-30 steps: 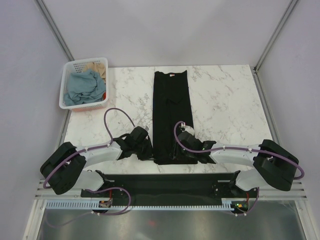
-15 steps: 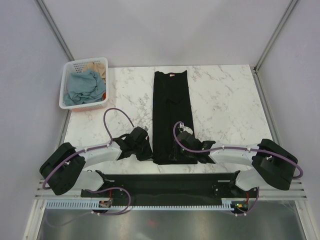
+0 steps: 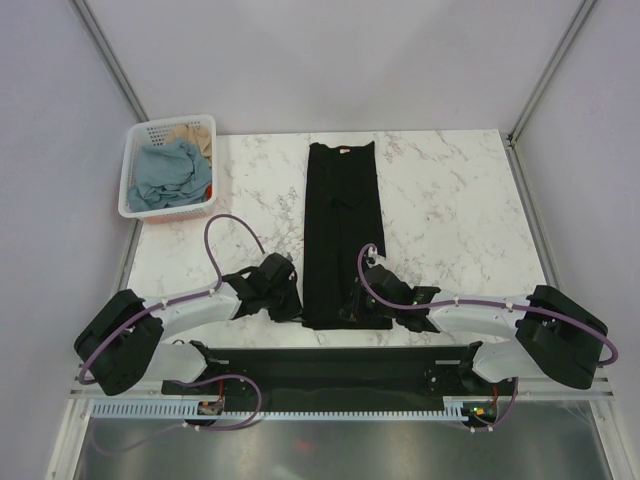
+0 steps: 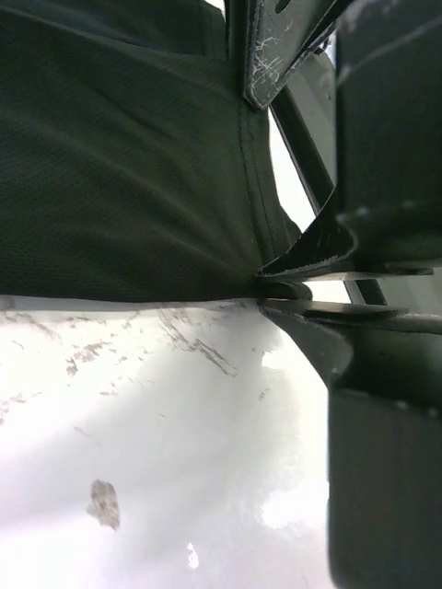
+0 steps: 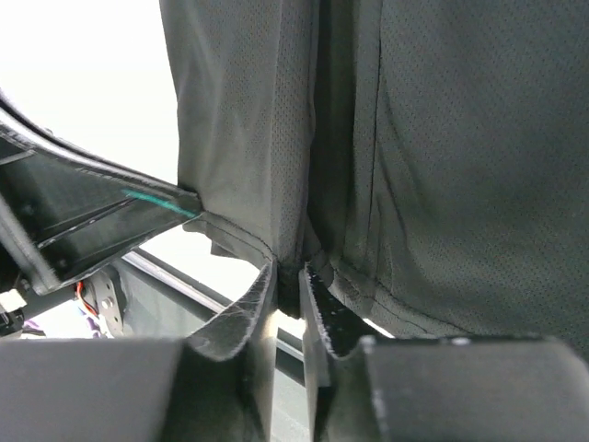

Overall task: Fold and stack the t-shirts
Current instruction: Fold the tshirt

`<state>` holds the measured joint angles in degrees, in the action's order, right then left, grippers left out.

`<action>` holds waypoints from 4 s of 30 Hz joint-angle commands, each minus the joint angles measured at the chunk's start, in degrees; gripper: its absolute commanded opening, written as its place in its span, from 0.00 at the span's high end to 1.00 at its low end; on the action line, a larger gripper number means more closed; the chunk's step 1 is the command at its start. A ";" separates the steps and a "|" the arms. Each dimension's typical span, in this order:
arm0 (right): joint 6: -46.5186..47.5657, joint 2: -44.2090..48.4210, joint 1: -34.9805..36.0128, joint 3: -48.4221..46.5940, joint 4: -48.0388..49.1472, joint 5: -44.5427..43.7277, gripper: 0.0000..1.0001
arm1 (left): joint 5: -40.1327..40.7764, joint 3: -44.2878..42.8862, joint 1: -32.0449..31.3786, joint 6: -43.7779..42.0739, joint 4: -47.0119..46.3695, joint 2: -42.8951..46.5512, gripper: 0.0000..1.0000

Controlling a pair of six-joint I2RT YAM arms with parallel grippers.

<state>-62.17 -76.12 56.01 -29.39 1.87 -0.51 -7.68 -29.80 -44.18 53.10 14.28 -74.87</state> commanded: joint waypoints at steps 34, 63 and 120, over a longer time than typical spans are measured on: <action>7.68 -2.55 -0.20 -2.69 -3.80 -0.98 0.85 | -3.92 4.05 -0.64 1.39 -3.03 0.77 0.75; 9.18 10.02 -11.18 1.70 -28.50 -5.29 0.82 | -4.36 0.09 2.70 -7.22 4.97 6.49 0.52; 13.75 14.24 -18.65 3.19 -27.27 2.01 0.62 | -12.53 1.06 3.40 -5.73 -0.40 0.96 0.57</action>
<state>-47.77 -62.46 37.69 -27.00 -27.33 2.31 -19.59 -29.39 -40.84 46.04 14.81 -74.63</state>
